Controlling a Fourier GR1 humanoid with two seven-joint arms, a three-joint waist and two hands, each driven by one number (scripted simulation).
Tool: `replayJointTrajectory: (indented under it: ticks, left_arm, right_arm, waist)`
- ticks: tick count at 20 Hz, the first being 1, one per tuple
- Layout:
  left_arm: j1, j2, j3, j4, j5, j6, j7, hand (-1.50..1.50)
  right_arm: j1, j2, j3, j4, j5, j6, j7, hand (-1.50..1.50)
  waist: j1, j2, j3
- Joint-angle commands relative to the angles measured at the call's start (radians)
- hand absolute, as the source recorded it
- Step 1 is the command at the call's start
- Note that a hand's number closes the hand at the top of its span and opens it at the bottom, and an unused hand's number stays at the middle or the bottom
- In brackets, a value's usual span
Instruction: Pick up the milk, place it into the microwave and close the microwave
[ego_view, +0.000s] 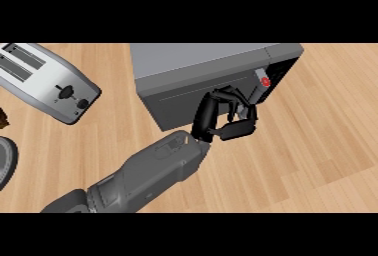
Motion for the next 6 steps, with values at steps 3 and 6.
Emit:
replayJointTrajectory:
  ticks: [3, 6]
  left_arm:
    - [0.055, 0.002, 0.073, 0.168, 0.071, 0.044, 0.014, -1.5]
    - [0.043, 0.002, 0.072, 0.177, 0.084, 0.025, 0.008, -1.5]
  right_arm:
    - [0.028, -0.02, -0.032, -0.018, -0.025, -0.013, 0.012, -1.5]
    - [0.049, -0.019, -0.031, -0.04, -0.036, -0.015, 0.018, -1.5]
  waist:
    - [0.04, 0.006, -0.003]
    - [0.043, 0.007, -0.003]
